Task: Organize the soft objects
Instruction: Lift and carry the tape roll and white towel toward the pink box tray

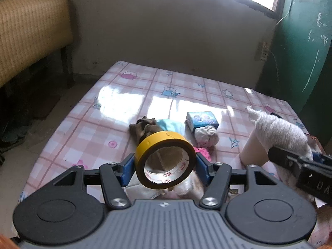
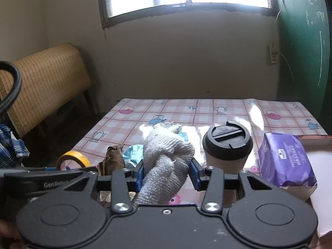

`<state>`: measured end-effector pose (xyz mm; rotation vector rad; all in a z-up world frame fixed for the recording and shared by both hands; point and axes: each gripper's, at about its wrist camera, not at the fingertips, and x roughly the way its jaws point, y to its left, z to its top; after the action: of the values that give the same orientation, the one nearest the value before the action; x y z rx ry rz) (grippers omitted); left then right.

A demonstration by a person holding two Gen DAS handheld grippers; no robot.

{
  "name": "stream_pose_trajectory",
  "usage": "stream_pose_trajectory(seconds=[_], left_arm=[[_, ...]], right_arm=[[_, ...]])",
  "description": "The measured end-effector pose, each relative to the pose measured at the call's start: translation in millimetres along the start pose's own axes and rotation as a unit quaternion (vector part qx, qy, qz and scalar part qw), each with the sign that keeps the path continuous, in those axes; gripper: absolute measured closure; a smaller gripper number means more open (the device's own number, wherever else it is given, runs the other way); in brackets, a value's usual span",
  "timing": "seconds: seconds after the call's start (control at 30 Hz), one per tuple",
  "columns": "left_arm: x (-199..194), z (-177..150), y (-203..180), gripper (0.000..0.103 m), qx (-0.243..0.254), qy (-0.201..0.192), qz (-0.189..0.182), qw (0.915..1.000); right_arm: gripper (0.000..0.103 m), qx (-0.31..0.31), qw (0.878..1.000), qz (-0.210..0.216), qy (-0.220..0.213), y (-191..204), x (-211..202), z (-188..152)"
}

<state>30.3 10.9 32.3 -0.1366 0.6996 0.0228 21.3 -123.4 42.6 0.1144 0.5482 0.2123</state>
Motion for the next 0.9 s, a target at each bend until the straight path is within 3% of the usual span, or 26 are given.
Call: stream_pose_trajectory(seconds=[0.33,0.9], left_arm=[[7.8,7.4,-14.0,0.041,0.014,0.01,-0.009,0.9998],[2.2,9.1,-24.8,0.041,0.026,0.005,-0.009,0.9996]], right_arm=[[0.05,-0.007,0.999,-0.034,0.008,-2.8,0.6,8.2],[0.05,-0.019,0.999,-0.034,0.007,2.0,-2.5,8.1]])
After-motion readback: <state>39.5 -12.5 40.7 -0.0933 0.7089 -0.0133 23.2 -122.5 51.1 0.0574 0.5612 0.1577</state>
